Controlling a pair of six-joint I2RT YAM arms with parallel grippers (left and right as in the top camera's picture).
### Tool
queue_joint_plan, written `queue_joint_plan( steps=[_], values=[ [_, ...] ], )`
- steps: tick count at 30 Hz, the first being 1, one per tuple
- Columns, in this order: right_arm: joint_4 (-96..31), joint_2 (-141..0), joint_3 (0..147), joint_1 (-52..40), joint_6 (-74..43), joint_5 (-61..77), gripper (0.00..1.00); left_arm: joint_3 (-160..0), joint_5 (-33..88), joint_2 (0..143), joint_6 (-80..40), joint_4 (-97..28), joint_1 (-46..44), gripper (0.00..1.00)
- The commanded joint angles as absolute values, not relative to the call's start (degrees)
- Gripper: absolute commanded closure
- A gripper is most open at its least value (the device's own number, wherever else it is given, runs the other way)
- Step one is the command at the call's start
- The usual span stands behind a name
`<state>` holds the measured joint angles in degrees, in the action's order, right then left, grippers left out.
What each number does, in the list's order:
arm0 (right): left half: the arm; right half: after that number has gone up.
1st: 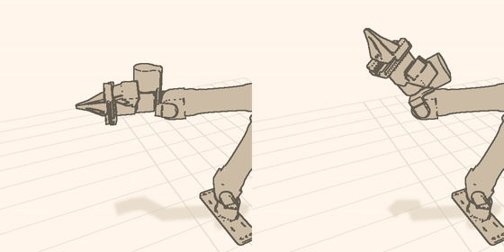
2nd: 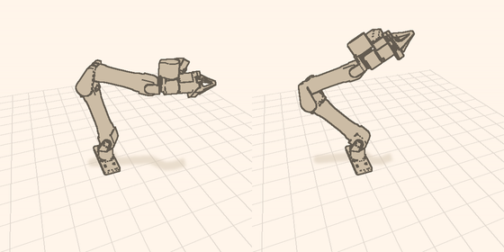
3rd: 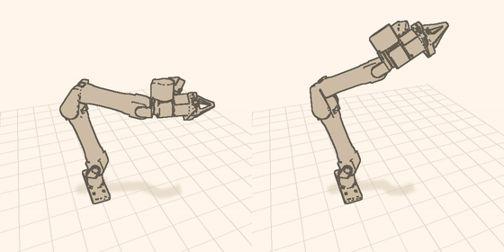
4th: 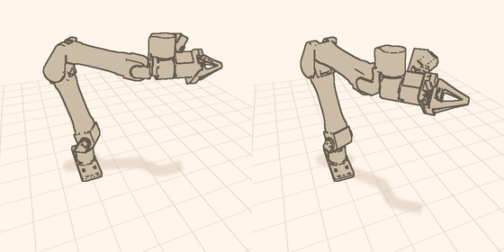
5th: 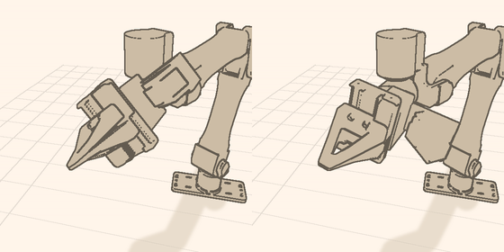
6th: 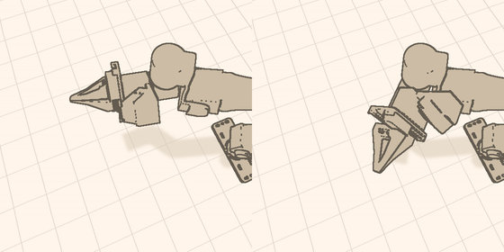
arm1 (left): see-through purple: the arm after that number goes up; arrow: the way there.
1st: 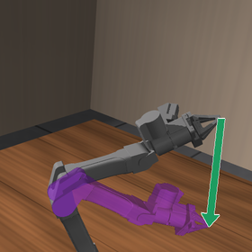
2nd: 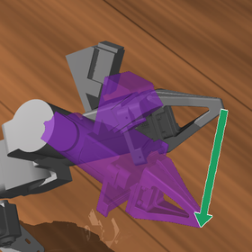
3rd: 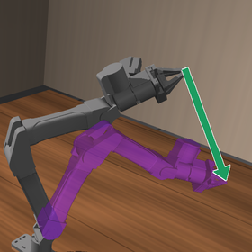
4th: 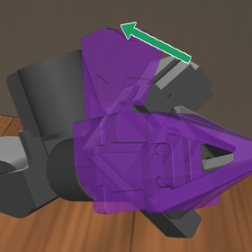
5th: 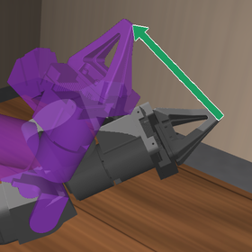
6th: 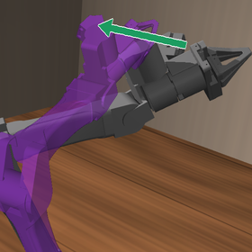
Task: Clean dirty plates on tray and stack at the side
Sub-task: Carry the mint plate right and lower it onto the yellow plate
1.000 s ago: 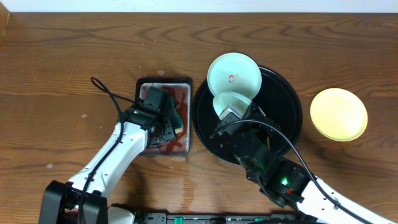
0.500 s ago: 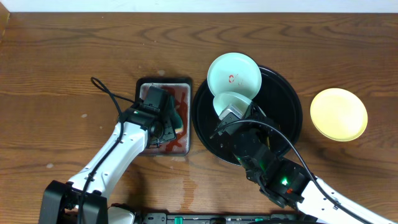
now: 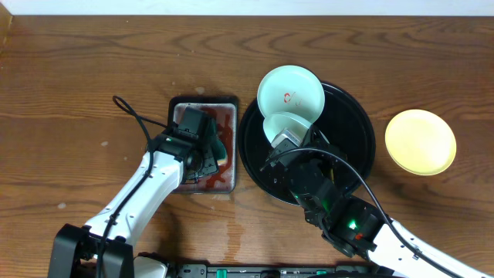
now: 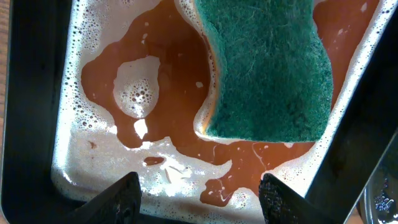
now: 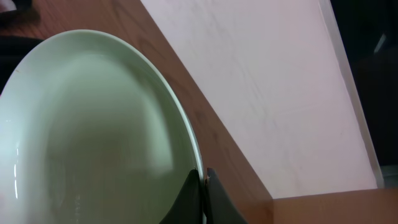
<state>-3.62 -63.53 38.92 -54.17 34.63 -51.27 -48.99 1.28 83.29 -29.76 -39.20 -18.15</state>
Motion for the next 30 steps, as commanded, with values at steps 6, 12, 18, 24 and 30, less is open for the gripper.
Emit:
queue_joint_plan(
  steps=[6, 12, 18, 24, 30],
  values=[
    [-3.8, -64.1, 39.6, -48.3, 18.7, -52.7, 0.99, -49.0, 0.4, 83.3, -29.2, -39.4, -17.9, 0.38],
    [-14.7, -64.6, 39.6, -33.4, -14.7, -45.8, 0.99, -49.0, 0.4, 83.3, -29.2, -39.6, -17.9, 0.38],
    [-20.6, -66.5, 39.6, -13.2, -31.0, -19.8, 0.99, -49.0, 0.4, 83.3, -29.2, -39.7, -17.9, 0.38],
    [-20.4, -67.2, 39.6, 3.8, -32.5, -3.9, 0.99, -49.0, 0.4, 83.3, -29.2, -39.7, -17.9, 0.38],
    [-21.1, -67.8, 39.6, 17.1, -38.5, 0.6, 0.99, -49.0, 0.4, 83.3, -29.2, -39.8, -17.9, 0.38]
  ],
)
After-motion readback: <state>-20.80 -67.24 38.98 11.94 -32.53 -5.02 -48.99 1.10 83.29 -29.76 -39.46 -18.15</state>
